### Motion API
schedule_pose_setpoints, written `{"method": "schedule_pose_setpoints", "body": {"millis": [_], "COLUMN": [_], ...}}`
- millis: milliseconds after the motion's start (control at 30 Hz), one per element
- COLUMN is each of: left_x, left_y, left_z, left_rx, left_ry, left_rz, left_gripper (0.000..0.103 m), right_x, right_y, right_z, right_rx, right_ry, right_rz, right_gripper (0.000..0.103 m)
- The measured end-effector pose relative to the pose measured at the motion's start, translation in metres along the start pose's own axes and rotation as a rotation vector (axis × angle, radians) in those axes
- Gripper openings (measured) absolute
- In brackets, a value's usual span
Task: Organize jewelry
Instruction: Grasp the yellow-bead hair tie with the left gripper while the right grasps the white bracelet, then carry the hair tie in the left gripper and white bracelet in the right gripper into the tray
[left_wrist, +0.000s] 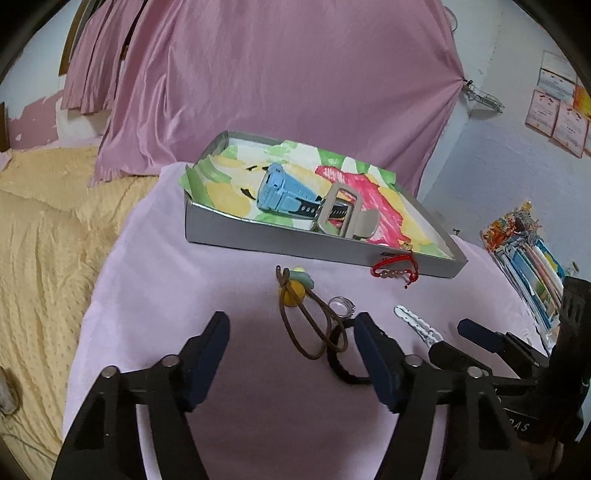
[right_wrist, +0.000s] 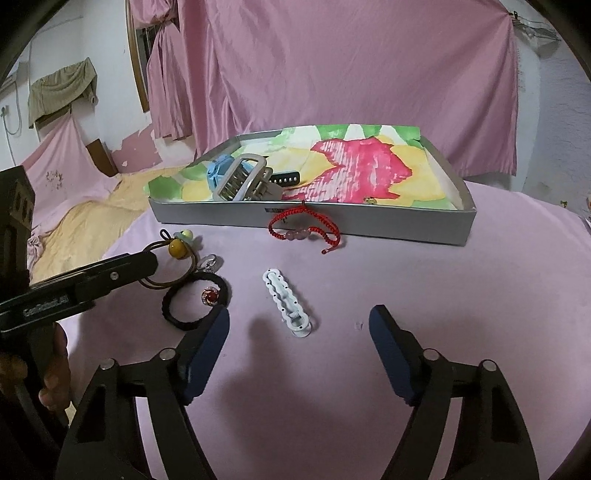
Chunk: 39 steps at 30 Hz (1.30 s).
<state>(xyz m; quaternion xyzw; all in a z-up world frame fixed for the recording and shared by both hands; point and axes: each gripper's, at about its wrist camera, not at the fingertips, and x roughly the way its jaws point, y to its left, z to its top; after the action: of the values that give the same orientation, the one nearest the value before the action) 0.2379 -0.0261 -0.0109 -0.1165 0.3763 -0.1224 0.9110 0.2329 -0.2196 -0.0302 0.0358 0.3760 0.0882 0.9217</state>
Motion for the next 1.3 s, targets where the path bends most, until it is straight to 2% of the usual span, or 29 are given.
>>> {"method": "schedule_pose_setpoints", "body": {"millis": [133, 200, 233, 300, 333, 367, 400, 467, 600, 800, 1000, 1300], "left_x": [0.006, 0.007, 0.008, 0.009, 0.01, 0.011, 0.011, 0.011, 0.008, -0.004, -0.018, -0.03], "left_y": [0.002, 0.002, 0.002, 0.003, 0.003, 0.002, 0.002, -0.001, -0.004, -0.006, -0.012, -0.02], "left_z": [0.001, 0.002, 0.002, 0.002, 0.002, 0.002, 0.002, 0.0, -0.004, -0.001, 0.01, 0.035], "left_rx": [-0.017, -0.019, -0.021, -0.023, -0.023, -0.019, -0.016, -0.002, 0.019, 0.031, 0.05, 0.081], "left_ry": [0.024, 0.026, 0.027, 0.031, 0.034, 0.039, 0.043, 0.05, 0.051, 0.003, -0.053, -0.125], "left_rz": [-0.004, -0.003, -0.004, -0.005, -0.004, 0.0, 0.003, -0.001, 0.004, 0.006, 0.01, -0.002], "left_gripper": [0.048, 0.036, 0.033, 0.017, 0.013, 0.008, 0.007, 0.005, 0.005, 0.005, 0.005, 0.005], "right_x": [0.007, 0.009, 0.01, 0.011, 0.012, 0.012, 0.012, 0.012, 0.011, 0.006, -0.002, -0.012], "right_y": [0.002, 0.003, 0.003, 0.006, 0.007, 0.007, 0.008, 0.009, 0.008, 0.005, 0.003, -0.003], "right_z": [0.002, 0.001, 0.001, 0.002, 0.002, 0.002, 0.002, 0.002, 0.001, 0.001, 0.005, 0.024], "right_rx": [-0.012, -0.019, -0.022, -0.033, -0.038, -0.044, -0.05, -0.056, -0.055, -0.038, -0.023, -0.025], "right_ry": [0.032, 0.046, 0.05, 0.055, 0.055, 0.055, 0.055, 0.054, 0.05, 0.019, -0.04, -0.126], "right_rz": [-0.005, -0.003, -0.001, -0.006, -0.007, -0.008, -0.01, -0.009, 0.005, 0.035, 0.074, 0.071], "right_gripper": [0.055, 0.044, 0.041, 0.035, 0.033, 0.026, 0.019, 0.015, 0.015, 0.014, 0.014, 0.014]}}
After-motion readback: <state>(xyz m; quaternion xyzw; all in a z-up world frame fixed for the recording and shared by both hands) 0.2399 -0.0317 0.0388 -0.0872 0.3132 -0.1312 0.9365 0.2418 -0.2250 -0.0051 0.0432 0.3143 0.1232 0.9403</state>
